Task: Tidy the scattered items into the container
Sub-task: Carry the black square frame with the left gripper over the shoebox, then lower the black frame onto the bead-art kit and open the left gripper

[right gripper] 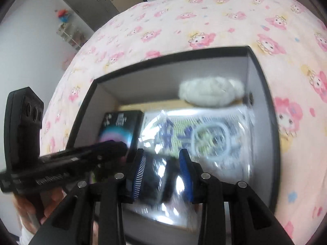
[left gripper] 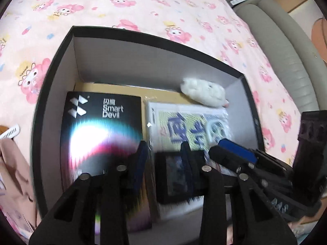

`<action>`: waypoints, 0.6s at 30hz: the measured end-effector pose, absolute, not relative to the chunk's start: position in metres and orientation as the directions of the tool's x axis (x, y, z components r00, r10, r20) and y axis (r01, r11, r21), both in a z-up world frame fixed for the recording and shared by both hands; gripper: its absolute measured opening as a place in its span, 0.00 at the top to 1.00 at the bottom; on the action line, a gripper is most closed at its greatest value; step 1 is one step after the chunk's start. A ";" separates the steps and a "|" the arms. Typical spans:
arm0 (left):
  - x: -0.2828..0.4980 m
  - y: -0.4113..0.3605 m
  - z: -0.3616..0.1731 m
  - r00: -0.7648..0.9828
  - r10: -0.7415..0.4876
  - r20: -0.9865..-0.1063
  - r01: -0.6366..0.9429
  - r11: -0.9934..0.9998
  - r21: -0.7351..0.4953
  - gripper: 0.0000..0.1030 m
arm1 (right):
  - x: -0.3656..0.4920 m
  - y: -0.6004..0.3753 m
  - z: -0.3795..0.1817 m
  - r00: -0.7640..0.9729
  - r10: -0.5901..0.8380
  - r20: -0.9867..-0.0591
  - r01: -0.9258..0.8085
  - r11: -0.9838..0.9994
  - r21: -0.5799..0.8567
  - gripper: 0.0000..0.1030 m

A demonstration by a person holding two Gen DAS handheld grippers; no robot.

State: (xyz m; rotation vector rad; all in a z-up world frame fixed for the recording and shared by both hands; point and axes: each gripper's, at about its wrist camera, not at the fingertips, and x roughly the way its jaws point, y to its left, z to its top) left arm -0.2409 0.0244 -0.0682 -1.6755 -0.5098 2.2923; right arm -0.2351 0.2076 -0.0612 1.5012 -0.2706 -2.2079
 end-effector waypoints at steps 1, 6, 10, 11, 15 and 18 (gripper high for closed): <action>-0.244 0.026 -0.072 -0.297 0.400 -0.867 0.005 -0.907 -0.420 0.76 | -0.237 0.202 -0.064 -0.296 -0.462 -0.836 0.263 -0.881 0.394 0.70; -0.239 0.039 -0.083 -0.252 0.423 -0.870 -0.008 -0.900 -0.435 0.78 | -0.234 0.187 -0.081 -0.239 -0.374 -0.896 0.296 -0.907 0.299 0.72; -0.228 0.042 -0.083 -0.221 0.438 -0.871 -0.020 -0.895 -0.445 0.78 | -0.225 0.191 -0.083 -0.209 -0.361 -0.909 0.292 -0.910 0.294 0.72; -0.225 0.043 -0.083 -0.214 0.440 -0.872 -0.028 -0.895 -0.445 0.78 | -0.223 0.192 -0.085 -0.198 -0.354 -0.914 0.289 -0.912 0.291 0.72; -0.218 0.048 -0.082 -0.192 0.454 -0.870 -0.052 -0.890 -0.453 0.78 | -0.210 0.196 -0.086 -0.187 -0.339 -0.922 0.298 -0.914 0.275 0.72; -0.215 0.043 -0.072 -0.224 0.464 -0.857 -0.041 -0.883 -0.467 0.78 | -0.196 0.203 -0.080 -0.196 -0.365 -0.910 0.278 -0.911 0.305 0.72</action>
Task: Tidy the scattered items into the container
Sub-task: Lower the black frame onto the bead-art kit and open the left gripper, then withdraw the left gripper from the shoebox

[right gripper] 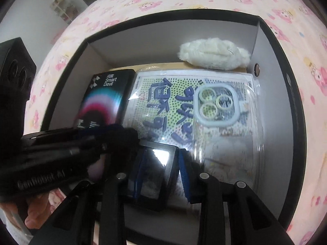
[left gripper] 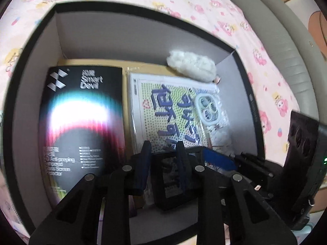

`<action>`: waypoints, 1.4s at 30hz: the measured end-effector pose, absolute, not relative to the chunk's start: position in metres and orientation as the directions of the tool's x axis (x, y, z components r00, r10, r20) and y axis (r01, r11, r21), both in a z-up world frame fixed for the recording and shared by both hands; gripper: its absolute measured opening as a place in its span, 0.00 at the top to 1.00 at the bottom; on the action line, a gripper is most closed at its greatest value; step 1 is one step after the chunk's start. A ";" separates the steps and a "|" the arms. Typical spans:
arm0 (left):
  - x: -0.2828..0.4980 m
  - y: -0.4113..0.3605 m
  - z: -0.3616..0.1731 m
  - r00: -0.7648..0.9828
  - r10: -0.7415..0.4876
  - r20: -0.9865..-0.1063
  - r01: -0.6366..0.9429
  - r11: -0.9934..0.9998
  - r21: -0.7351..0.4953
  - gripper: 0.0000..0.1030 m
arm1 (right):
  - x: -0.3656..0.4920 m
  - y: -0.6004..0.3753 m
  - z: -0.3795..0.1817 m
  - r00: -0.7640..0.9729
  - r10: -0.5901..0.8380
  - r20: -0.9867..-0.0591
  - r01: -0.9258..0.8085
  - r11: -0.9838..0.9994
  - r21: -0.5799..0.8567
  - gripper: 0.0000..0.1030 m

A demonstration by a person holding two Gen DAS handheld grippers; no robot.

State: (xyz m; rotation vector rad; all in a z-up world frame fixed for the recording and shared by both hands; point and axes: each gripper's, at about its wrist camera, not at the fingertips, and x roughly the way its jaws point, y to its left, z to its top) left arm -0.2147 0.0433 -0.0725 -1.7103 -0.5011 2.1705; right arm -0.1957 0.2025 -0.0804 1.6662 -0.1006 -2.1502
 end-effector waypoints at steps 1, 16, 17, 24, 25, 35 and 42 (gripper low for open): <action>-0.212 0.041 -0.068 -0.237 0.467 -0.852 -0.039 -0.881 -0.472 0.78 | -0.193 0.206 -0.077 -0.211 -0.373 -0.903 0.271 -0.910 0.313 0.72; -0.201 0.048 -0.088 -0.133 0.559 -0.819 0.024 -0.824 -0.566 0.77 | -0.187 0.216 -0.076 -0.196 -0.374 -0.906 0.253 -0.912 0.322 0.69; -0.201 0.048 -0.088 -0.135 0.559 -0.818 0.027 -0.823 -0.567 0.77 | -0.187 0.217 -0.076 -0.194 -0.381 -0.904 0.250 -0.910 0.330 0.69; -0.198 0.044 -0.069 -0.202 0.516 -0.832 -0.014 -0.851 -0.525 0.77 | -0.190 0.235 -0.060 -0.288 -0.374 -0.882 0.211 -0.923 0.322 0.69; -0.199 0.046 -0.069 -0.197 0.520 -0.831 -0.022 -0.850 -0.527 0.77 | -0.190 0.234 -0.059 -0.301 -0.350 -0.887 0.213 -0.932 0.295 0.69; -0.207 0.060 -0.090 -0.146 0.511 -0.847 -0.004 -0.856 -0.516 0.77 | -0.199 0.223 -0.074 -0.248 -0.316 -0.916 0.236 -0.937 0.259 0.70; -0.198 0.056 -0.063 -0.245 0.465 -0.851 -0.068 -0.884 -0.463 0.57 | -0.192 0.229 -0.064 -0.287 -0.283 -0.915 0.210 -0.951 0.228 0.67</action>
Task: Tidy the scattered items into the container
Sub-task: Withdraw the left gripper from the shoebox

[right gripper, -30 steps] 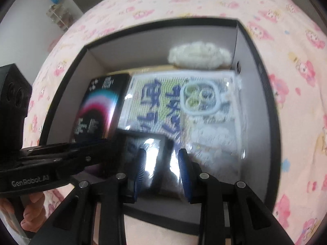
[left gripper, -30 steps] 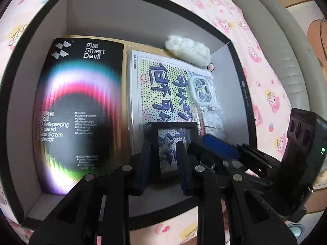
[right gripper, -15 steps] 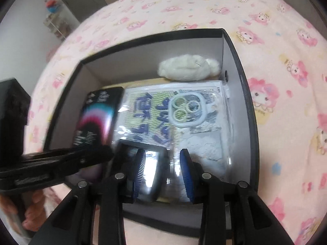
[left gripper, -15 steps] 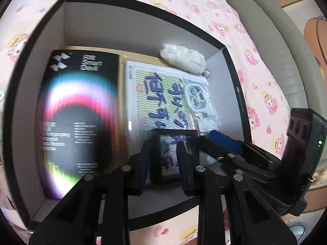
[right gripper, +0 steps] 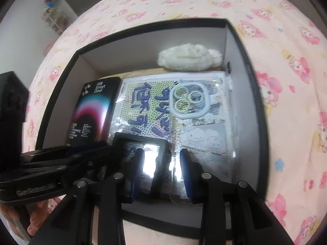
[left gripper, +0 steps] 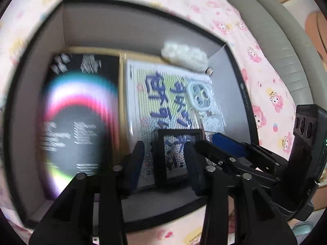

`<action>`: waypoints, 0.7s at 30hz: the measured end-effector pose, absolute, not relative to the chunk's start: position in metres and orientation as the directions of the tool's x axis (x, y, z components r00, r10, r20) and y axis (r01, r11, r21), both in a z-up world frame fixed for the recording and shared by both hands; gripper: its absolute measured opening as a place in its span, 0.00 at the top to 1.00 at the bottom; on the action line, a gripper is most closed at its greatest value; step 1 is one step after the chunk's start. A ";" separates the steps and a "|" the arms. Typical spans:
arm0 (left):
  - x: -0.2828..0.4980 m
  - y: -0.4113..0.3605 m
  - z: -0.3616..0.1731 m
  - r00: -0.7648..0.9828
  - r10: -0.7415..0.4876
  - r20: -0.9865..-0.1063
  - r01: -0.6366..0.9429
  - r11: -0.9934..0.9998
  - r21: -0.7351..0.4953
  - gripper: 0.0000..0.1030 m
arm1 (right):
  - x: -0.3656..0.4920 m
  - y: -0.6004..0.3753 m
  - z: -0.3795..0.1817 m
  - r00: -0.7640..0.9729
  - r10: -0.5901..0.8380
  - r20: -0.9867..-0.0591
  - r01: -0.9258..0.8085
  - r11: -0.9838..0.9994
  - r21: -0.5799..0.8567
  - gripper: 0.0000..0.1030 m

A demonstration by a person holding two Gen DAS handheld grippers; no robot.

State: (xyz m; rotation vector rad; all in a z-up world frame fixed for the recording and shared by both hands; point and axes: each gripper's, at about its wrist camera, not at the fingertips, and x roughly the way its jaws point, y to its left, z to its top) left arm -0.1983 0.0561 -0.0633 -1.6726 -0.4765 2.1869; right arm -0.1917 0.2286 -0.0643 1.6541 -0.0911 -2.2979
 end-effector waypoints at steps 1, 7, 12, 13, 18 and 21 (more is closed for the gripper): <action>-0.195 0.056 -0.053 -0.277 0.445 -0.852 -0.089 -0.894 -0.438 0.52 | -0.189 0.228 -0.061 -0.304 -0.268 -0.914 0.207 -0.955 0.211 0.63; -0.179 0.038 -0.002 -0.486 0.296 -0.823 -0.108 -0.954 -0.279 0.23 | -0.171 0.223 -0.019 -0.489 -0.161 -0.858 0.189 -0.979 0.076 0.49; -0.166 0.026 0.042 -0.607 0.235 -0.759 -0.089 -0.969 -0.228 0.12 | -0.154 0.221 0.029 -0.600 -0.162 -0.784 0.156 -0.984 0.084 0.34; -0.163 0.024 0.053 -0.628 0.223 -0.745 -0.083 -0.972 -0.220 0.09 | -0.151 0.220 0.038 -0.620 -0.154 -0.769 0.147 -0.986 0.079 0.32; -0.139 0.010 0.094 -0.698 0.206 -0.686 -0.075 -0.973 -0.216 0.03 | -0.127 0.209 0.085 -0.716 -0.113 -0.689 0.113 -0.993 0.045 0.31; -0.119 0.000 0.117 -0.733 0.185 -0.654 -0.064 -0.977 -0.204 0.01 | -0.110 0.204 0.107 -0.738 -0.124 -0.663 0.105 -0.992 0.068 0.30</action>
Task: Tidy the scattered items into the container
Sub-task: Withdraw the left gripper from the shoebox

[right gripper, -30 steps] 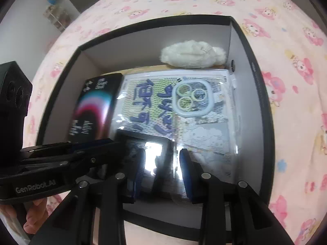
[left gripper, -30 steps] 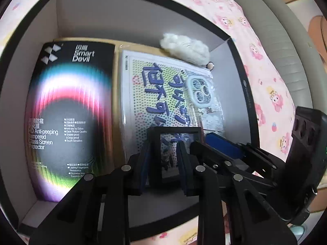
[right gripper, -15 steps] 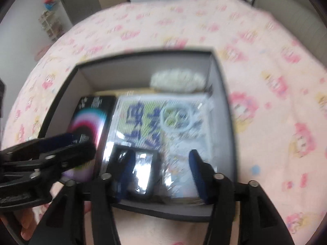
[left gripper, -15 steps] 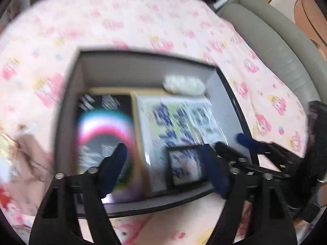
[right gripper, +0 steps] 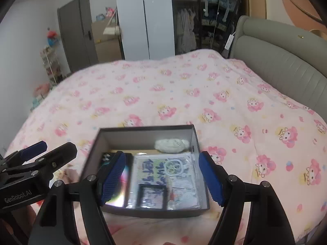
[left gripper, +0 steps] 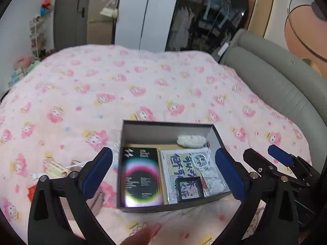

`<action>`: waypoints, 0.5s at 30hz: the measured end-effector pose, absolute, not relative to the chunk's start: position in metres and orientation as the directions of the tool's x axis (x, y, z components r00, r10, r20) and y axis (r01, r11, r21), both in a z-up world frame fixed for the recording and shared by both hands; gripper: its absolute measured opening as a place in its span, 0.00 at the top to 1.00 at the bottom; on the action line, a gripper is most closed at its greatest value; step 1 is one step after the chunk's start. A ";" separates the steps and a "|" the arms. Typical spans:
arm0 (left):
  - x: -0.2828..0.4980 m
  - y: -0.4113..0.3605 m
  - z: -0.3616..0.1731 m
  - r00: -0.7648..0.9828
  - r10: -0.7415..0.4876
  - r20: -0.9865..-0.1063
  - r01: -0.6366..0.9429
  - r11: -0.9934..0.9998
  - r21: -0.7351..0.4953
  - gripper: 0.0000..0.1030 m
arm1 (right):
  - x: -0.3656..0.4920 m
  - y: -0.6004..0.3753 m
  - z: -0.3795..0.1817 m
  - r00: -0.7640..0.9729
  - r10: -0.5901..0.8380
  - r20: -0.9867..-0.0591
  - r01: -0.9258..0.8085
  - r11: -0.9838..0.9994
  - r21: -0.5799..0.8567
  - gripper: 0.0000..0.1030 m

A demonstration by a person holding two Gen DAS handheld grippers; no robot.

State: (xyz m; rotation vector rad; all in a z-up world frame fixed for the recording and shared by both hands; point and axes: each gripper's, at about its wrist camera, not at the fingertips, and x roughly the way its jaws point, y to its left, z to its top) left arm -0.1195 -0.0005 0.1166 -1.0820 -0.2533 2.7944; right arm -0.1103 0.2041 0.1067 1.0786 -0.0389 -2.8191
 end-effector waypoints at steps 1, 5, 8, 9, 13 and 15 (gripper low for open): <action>-0.111 -0.003 0.124 -0.744 0.177 -0.644 -0.063 -0.979 -0.195 0.01 | -0.105 0.202 0.111 -0.742 -0.124 -0.659 0.104 -0.992 0.069 0.28; -0.081 -0.010 0.141 -0.769 0.156 -0.620 -0.066 -0.984 -0.165 0.01 | -0.081 0.195 0.125 -0.753 -0.114 -0.648 0.101 -0.993 0.056 0.26; -0.060 -0.013 0.146 -0.778 0.143 -0.612 -0.062 -0.986 -0.152 0.01 | -0.062 0.190 0.128 -0.765 -0.096 -0.637 0.092 -0.995 0.041 0.26; -0.052 -0.014 0.146 -0.776 0.147 -0.613 -0.065 -0.986 -0.154 0.01 | -0.053 0.189 0.129 -0.771 -0.089 -0.631 0.087 -0.996 0.034 0.26; -0.023 -0.017 0.145 -0.782 0.146 -0.605 -0.061 -0.985 -0.160 0.01 | -0.028 0.186 0.132 -0.786 -0.062 -0.615 0.069 -0.998 0.012 0.26; -0.009 -0.019 0.145 -0.787 0.141 -0.601 -0.055 -0.986 -0.159 0.01 | -0.014 0.187 0.134 -0.792 -0.059 -0.607 0.065 -0.998 0.012 0.26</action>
